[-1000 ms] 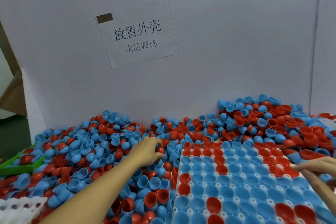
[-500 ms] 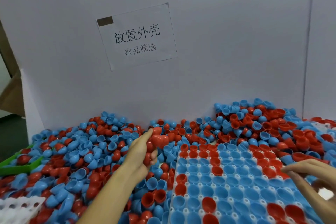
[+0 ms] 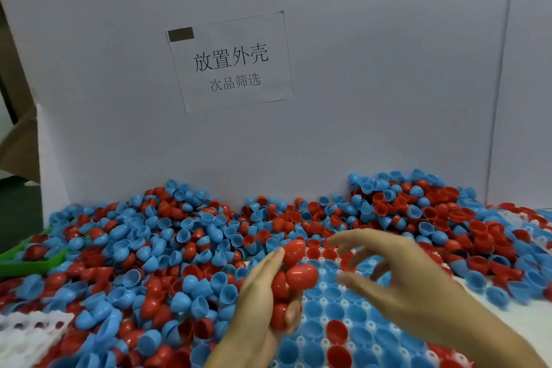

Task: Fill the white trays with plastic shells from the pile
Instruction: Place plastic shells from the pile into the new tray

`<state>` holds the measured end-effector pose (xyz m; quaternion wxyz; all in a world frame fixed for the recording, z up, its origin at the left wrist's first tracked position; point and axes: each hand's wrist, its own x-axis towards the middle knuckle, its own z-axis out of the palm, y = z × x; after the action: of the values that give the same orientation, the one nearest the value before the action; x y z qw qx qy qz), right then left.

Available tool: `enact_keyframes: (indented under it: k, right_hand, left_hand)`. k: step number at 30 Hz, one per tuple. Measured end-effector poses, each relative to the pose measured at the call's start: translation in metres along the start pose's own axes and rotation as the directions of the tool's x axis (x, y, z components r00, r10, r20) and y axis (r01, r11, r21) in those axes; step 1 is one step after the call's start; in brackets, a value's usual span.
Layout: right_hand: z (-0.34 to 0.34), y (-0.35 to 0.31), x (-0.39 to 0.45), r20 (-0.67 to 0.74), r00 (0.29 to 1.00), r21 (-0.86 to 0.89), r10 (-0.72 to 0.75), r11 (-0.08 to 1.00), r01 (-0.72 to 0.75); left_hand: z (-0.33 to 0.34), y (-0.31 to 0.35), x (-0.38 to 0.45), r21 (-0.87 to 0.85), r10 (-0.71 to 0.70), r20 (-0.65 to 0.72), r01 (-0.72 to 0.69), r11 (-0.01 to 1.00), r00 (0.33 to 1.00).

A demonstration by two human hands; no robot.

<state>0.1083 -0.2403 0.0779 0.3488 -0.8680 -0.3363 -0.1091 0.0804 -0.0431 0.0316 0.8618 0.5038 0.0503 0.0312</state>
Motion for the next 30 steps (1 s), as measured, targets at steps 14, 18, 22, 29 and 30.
enact_keyframes:
  k: [14,18,22,29,30]
  right_hand:
    - [0.025,0.002,-0.022,-0.038,0.999,0.32,0.033,0.947,-0.019]
    - [0.027,0.001,-0.021,-0.027,0.996,0.423,0.086,0.904,-0.067]
    - [0.033,0.001,-0.018,-0.128,0.977,0.39,0.17,0.915,-0.108]
    - [0.032,0.006,-0.017,-0.229,0.944,0.471,0.238,0.876,-0.106]
    - [0.03,0.007,-0.018,-0.226,0.946,0.488,0.233,0.867,-0.097]
  left_hand:
    - [0.004,-0.009,-0.006,0.179,0.017,0.317,-0.078,0.981,0.948]
    - [0.003,-0.011,-0.006,0.3,0.08,0.363,-0.198,0.933,0.928]
    - [0.004,-0.013,-0.006,0.332,0.123,0.335,-0.24,0.912,0.934]
    - [0.003,-0.01,-0.005,0.258,0.235,0.176,-0.275,0.926,0.956]
    - [0.002,-0.008,-0.005,0.224,0.219,0.148,-0.249,0.942,0.964]
